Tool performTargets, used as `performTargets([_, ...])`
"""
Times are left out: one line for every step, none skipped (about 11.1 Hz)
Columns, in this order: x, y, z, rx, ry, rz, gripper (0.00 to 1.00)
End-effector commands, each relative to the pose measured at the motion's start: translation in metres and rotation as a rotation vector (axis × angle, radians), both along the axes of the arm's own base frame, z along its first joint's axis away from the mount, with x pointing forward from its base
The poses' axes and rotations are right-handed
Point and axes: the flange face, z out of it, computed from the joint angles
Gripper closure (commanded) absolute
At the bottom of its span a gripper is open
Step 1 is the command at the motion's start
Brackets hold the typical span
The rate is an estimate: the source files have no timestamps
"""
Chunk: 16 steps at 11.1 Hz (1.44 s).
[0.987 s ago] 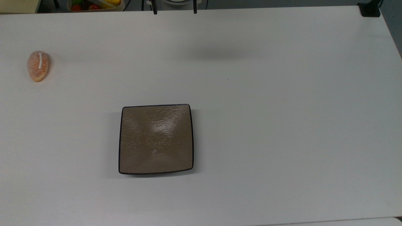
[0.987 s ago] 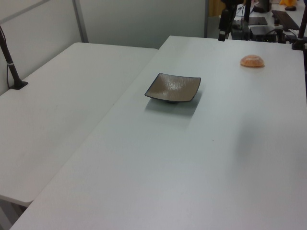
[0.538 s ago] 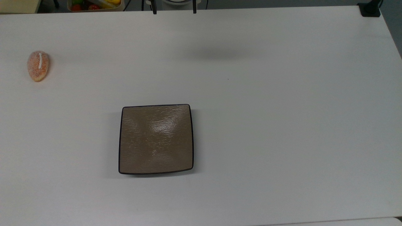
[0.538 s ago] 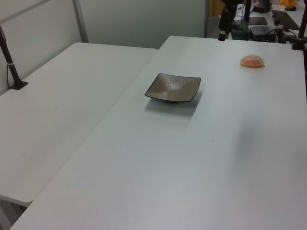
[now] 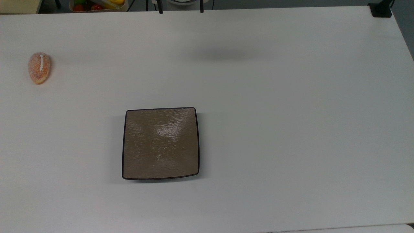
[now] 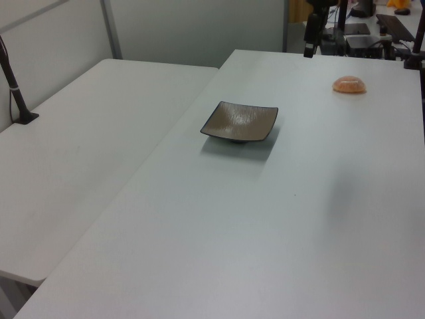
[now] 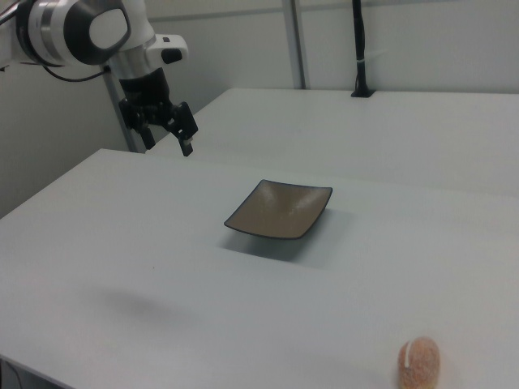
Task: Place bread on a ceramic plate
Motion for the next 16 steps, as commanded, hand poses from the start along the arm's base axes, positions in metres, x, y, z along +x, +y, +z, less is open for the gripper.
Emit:
performTargets([-0.017, -0.012, 0.005, -0.008, 0.030, 0.033, 0.00])
performTargets([-0.022, -0.020, 0.007, -0.017, 0.054, 0.097, 0.00])
performTargets([-0.027, -0.028, 0.007, -0.020, 0.080, 0.174, 0.00])
performTargets([-0.028, -0.035, 0.005, -0.019, 0.092, 0.233, 0.00])
performTargets([-0.029, -0.043, 0.004, -0.019, 0.107, 0.266, 0.00])
performTargets([-0.029, -0.060, 0.004, -0.020, 0.114, 0.281, 0.00])
performTargets([-0.029, -0.077, 0.006, -0.019, 0.112, 0.266, 0.00])
performTargets([-0.030, -0.100, 0.007, -0.017, 0.109, 0.229, 0.00])
performTargets([-0.029, -0.126, 0.006, -0.017, 0.103, 0.187, 0.00])
performTargets([-0.031, -0.153, 0.006, -0.017, 0.097, 0.149, 0.00])
performTargets([-0.035, -0.181, 0.014, -0.018, 0.079, 0.115, 0.00])
performTargets([-0.039, -0.206, 0.015, -0.018, 0.073, 0.096, 0.00])
performTargets([-0.042, -0.231, 0.016, -0.026, 0.050, 0.081, 0.00])
performTargets([-0.043, -0.259, 0.010, -0.035, 0.034, 0.043, 0.00])
performTargets([-0.040, -0.284, 0.001, -0.046, 0.022, 0.025, 0.00])
performTargets([-0.038, -0.311, -0.013, -0.061, 0.014, 0.023, 0.00])
